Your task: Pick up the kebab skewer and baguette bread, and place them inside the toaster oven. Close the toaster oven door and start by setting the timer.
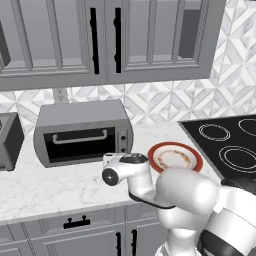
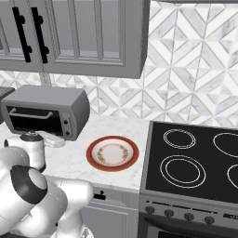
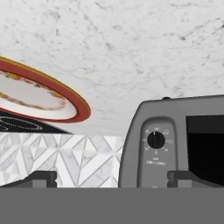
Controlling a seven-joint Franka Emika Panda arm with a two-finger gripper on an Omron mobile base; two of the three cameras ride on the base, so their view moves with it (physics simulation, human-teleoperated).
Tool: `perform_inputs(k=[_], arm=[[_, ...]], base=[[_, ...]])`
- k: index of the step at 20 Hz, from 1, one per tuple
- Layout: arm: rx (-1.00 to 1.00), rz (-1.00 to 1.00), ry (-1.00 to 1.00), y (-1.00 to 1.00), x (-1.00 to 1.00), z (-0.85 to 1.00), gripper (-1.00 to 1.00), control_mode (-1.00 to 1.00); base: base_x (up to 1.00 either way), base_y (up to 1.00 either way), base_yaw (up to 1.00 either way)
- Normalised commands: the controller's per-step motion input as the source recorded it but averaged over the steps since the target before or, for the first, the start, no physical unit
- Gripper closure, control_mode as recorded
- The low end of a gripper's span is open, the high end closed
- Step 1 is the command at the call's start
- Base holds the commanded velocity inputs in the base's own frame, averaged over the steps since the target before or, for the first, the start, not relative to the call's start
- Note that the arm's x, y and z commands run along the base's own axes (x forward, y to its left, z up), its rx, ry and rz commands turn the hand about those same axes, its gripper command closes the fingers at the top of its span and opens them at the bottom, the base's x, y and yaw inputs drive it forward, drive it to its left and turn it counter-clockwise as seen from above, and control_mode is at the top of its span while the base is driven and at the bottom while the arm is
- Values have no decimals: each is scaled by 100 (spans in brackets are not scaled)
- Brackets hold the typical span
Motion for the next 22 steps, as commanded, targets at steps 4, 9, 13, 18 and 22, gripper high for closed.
perform_inputs(k=[4, 9, 13, 18, 22], arm=[[-1, 0, -1, 0, 26, -11, -100, -100], [-2, 0, -1, 0, 15, -8, -100, -100], [-4, 0, -4, 0, 6, -14, -100, -100], [-2, 0, -4, 0, 12, -2, -100, -100], [-1, 0, -4, 0, 11, 0, -100, -100]], base=[[0, 0, 0], [0, 0, 0], [0, 0, 0], [0, 0, 0], [0, 0, 0]])
